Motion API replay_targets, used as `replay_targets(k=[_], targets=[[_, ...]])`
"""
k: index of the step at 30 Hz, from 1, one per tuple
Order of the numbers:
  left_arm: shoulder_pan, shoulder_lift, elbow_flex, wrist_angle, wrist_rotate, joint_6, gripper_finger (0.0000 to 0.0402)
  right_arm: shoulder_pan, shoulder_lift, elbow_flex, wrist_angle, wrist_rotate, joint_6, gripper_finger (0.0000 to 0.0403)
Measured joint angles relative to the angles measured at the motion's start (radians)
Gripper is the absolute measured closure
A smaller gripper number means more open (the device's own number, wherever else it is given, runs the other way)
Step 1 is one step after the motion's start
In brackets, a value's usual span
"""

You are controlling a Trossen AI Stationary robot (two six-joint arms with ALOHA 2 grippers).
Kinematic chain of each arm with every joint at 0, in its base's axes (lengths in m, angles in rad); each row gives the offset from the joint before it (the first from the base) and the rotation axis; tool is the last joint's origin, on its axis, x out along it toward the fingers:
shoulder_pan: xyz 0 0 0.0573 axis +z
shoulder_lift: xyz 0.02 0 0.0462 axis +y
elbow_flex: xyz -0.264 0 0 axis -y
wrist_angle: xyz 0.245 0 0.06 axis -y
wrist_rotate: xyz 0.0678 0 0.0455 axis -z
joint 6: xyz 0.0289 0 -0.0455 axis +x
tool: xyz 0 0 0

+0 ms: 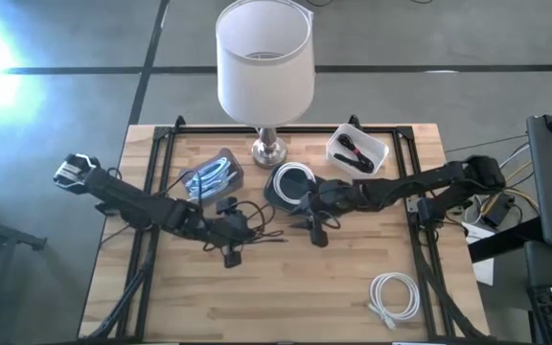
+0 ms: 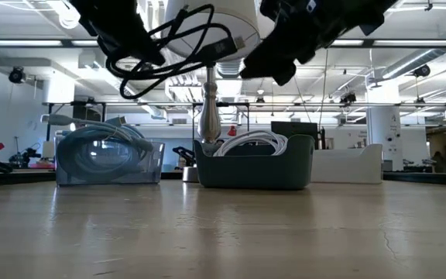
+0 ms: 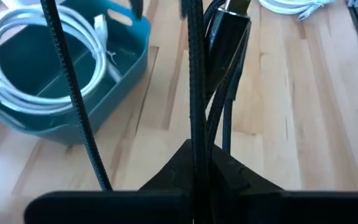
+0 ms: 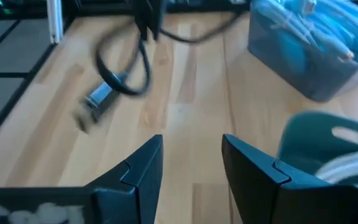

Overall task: Pick & Place USB Port
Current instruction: Put the black charger cable into the white bin

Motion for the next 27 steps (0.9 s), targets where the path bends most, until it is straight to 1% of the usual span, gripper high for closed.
replay_targets(k=[5,8,12,14,16,19,22,27], targets=[[0.01,0.0,-0.02,-0.005,-0.008,-0.004,0.038,0.013,0.0,0.06,-0.001,-0.001,0.027,0.0241],[0.022,0.0,-0.033,0.001,-0.012,-0.034,0.0378,0.034,-0.005,0.092,-0.008,-0.001,-0.074,0.0241],[0.047,0.0,-0.054,0.025,-0.006,-0.091,0.0378,0.077,0.006,0.137,-0.003,-0.001,-0.297,0.0241],[0.06,0.0,-0.06,0.047,0.022,-0.096,0.0379,0.091,0.025,0.156,-0.007,0.007,-0.39,0.0241],[0.072,0.0,-0.069,0.08,0.056,-0.095,0.0379,0.094,0.052,0.189,-0.004,0.03,-0.437,0.0241],[0.08,0.011,-0.07,0.114,0.092,-0.089,0.0379,0.091,0.105,0.255,-0.012,0.067,-0.442,0.0241],[0.081,0.034,-0.063,0.13,0.138,-0.05,0.0379,0.079,0.162,0.348,-0.121,0.11,-0.457,0.0241],[0.081,0.084,-0.061,0.121,0.153,-0.033,0.0379,0.07,0.236,0.519,-0.406,0.133,-0.449,0.0241]])
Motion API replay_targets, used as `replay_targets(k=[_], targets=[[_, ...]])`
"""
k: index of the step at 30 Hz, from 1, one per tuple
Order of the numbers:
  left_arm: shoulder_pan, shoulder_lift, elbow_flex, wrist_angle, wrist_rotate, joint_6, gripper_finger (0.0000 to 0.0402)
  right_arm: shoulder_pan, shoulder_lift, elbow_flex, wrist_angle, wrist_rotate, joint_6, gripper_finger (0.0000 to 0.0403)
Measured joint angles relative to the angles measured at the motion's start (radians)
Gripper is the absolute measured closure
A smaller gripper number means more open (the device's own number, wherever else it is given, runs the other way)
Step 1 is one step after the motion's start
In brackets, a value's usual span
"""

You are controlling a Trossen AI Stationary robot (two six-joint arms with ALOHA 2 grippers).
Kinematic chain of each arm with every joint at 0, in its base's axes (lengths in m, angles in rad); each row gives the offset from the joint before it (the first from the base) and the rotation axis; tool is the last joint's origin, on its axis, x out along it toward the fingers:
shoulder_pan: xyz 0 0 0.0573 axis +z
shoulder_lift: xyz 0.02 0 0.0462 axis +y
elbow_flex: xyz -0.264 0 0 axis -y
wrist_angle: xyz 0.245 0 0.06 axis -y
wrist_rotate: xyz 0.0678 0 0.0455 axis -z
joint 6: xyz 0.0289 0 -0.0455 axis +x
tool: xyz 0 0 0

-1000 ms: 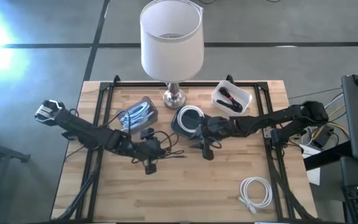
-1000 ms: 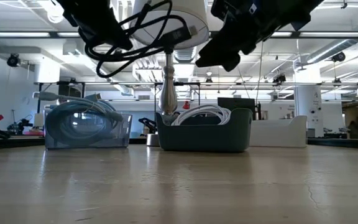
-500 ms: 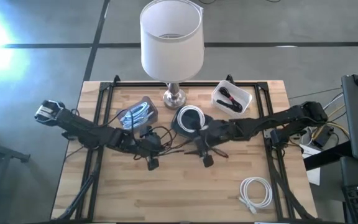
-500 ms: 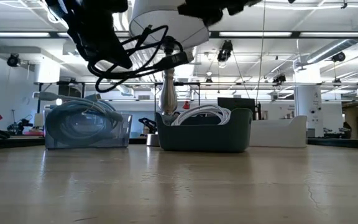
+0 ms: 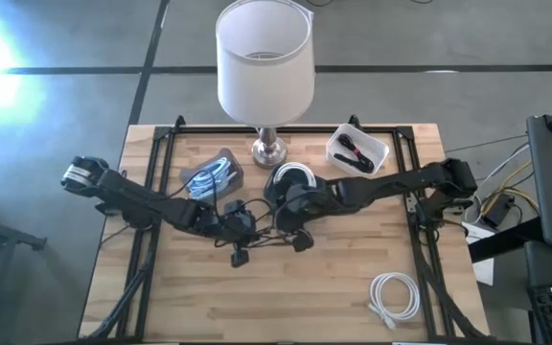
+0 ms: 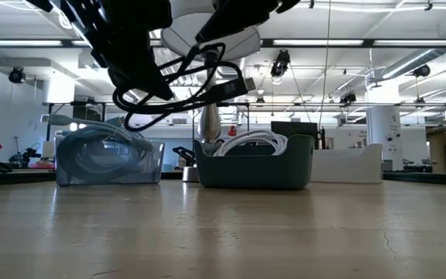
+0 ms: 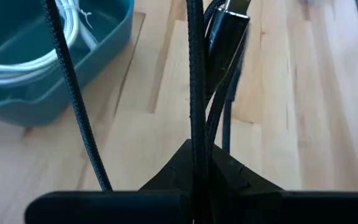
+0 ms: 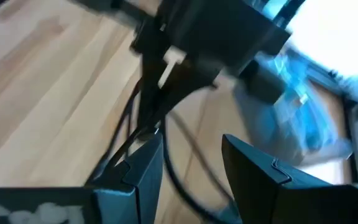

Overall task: Pick & Place USB Port
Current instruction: Put the black charger cable into the white bin

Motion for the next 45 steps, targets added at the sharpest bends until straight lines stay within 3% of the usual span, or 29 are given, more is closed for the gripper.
replay_targets(k=[6,13,17,26,32,38,42,45], targets=[[0.002,0.002,0.014,0.008,-0.055,0.077,0.0379,-0.008,0.064,0.098,-0.226,-0.003,0.063,0.0241],[-0.004,-0.006,0.057,0.01,-0.106,0.195,0.0379,-0.01,0.092,0.1,-0.252,-0.01,0.088,0.0241],[-0.003,-0.007,0.059,-0.019,-0.159,0.208,0.0378,-0.011,0.08,0.1,-0.278,-0.069,0.117,0.0241],[-0.002,0.01,0.059,-0.029,-0.174,0.212,0.0378,-0.01,0.03,0.1,-0.287,-0.078,0.167,0.0241],[-0.003,0.008,0.059,-0.025,-0.25,0.23,0.0378,-0.011,0.009,0.1,-0.29,-0.171,0.203,0.0241],[-0.002,0.008,0.07,-0.012,-0.265,0.237,0.0378,-0.011,0.014,0.096,-0.29,-0.173,0.226,0.0241],[-0.002,0.007,0.086,-0.008,-0.274,0.234,0.0378,-0.009,0.014,0.089,-0.293,-0.084,0.226,0.0241],[-0.002,0.007,0.1,-0.007,-0.275,0.236,0.0378,-0.01,0.014,0.088,-0.304,-0.083,0.226,0.0241]])
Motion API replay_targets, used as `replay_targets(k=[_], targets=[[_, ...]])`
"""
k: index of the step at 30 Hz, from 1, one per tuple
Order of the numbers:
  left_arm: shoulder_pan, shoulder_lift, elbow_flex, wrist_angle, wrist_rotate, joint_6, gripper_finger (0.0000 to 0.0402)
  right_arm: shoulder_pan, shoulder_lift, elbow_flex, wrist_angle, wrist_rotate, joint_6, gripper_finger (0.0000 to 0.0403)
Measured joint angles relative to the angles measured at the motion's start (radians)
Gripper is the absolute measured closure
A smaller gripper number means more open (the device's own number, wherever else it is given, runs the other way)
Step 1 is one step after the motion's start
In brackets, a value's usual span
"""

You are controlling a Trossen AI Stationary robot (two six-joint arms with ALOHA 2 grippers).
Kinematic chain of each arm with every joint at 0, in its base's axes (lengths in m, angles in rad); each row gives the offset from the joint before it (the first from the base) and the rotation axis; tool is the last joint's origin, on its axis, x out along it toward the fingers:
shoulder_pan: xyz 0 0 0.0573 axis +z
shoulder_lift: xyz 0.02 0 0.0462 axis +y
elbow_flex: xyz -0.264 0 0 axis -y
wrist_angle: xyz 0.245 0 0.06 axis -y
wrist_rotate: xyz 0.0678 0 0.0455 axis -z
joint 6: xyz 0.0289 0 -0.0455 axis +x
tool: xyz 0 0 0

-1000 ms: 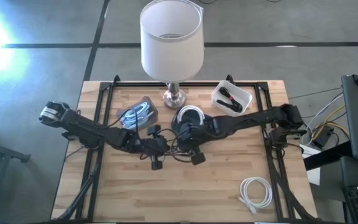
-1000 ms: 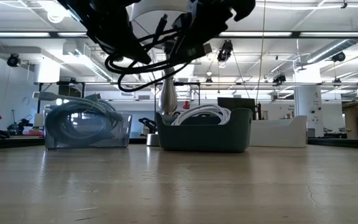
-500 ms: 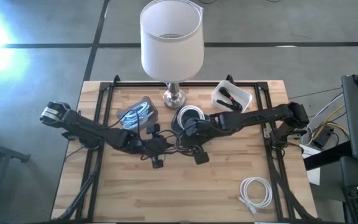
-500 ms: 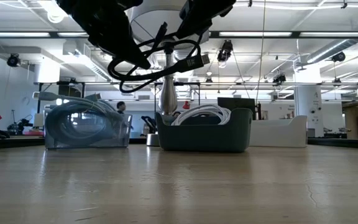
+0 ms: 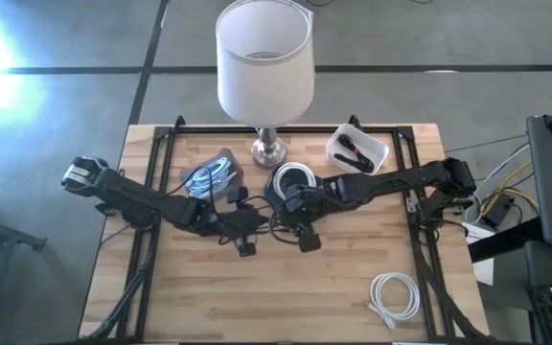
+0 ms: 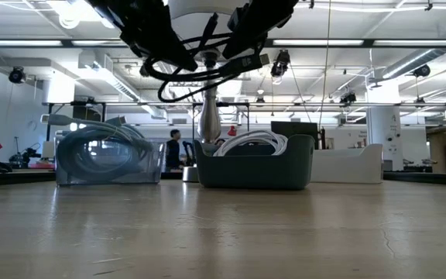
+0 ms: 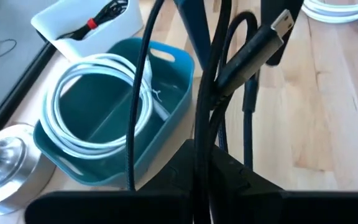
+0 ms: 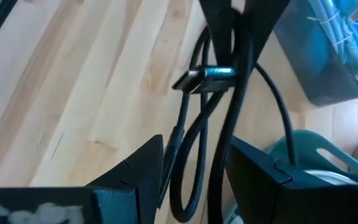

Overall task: Pick & Place USB Port
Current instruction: Put the black charger cable into the white bin

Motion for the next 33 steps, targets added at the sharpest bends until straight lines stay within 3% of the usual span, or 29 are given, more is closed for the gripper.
replay_targets(k=[9,20,33], targets=[[0.0,-0.001,0.008,0.0,-0.035,0.009,0.0378,0.0,0.0,-0.002,-0.006,0.009,0.026,0.0262],[0.0,-0.001,0.007,0.0,-0.032,0.004,0.036,0.0,0.0,-0.023,-0.007,0.012,0.052,0.0386],[0.0,0.031,0.006,0.0,-0.035,0.004,0.0302,0.0,-0.004,-0.056,-0.041,0.034,0.233,0.039]])
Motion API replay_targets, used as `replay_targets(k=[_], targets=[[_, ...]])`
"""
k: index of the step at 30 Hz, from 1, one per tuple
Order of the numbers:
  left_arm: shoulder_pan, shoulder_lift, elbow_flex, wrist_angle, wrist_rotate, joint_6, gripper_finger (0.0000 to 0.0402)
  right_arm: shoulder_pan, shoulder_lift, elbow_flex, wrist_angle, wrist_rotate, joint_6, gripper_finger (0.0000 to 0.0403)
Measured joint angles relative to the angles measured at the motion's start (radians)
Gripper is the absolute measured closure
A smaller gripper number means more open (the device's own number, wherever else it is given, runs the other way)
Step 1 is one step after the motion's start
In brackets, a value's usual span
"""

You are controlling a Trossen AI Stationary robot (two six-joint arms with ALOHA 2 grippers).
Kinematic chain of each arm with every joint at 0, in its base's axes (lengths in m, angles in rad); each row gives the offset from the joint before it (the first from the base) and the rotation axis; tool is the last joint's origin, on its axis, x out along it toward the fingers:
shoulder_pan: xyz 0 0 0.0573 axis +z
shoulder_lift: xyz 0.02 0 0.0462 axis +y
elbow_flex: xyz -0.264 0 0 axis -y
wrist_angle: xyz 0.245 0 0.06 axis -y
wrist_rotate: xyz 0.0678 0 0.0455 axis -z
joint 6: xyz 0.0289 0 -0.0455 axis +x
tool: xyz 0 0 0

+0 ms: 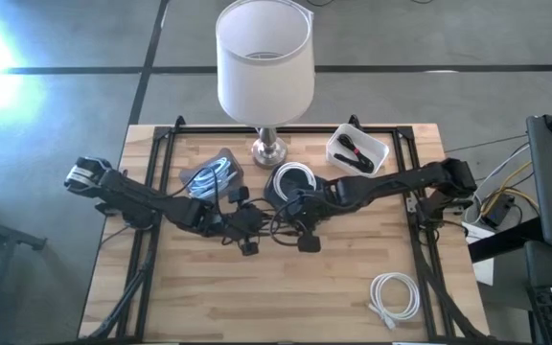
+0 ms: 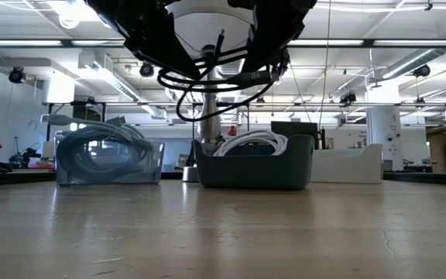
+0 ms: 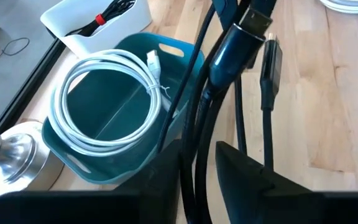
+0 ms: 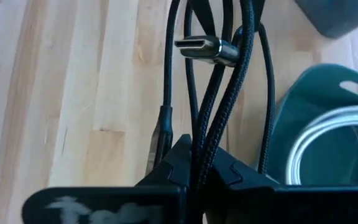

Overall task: Pick & Place USB Port
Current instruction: Put the black charger cable into the white bin

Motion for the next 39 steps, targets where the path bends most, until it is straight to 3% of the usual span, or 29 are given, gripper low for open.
replay_targets(k=[10,16,22,30,39], targets=[[0.0,-0.003,0.007,0.002,-0.008,0.001,0.0284,0.026,-0.02,0.0,-0.12,0.01,0.089,0.039],[0.0,-0.003,0.01,0.007,-0.008,0.0,0.0284,0.054,-0.04,0.0,-0.19,0.072,0.157,0.039],[0.0,-0.004,0.003,0.005,-0.008,-0.027,0.0284,0.086,-0.115,0.0,-0.376,0.257,0.264,0.039],[0.0,-0.004,0.002,0.037,-0.008,-0.028,0.0284,0.075,-0.262,-0.023,-0.601,0.641,0.371,0.039],[0.0,-0.004,0.002,0.045,-0.008,-0.029,0.0284,-0.133,-0.449,-0.22,-0.578,0.693,0.367,0.039]])
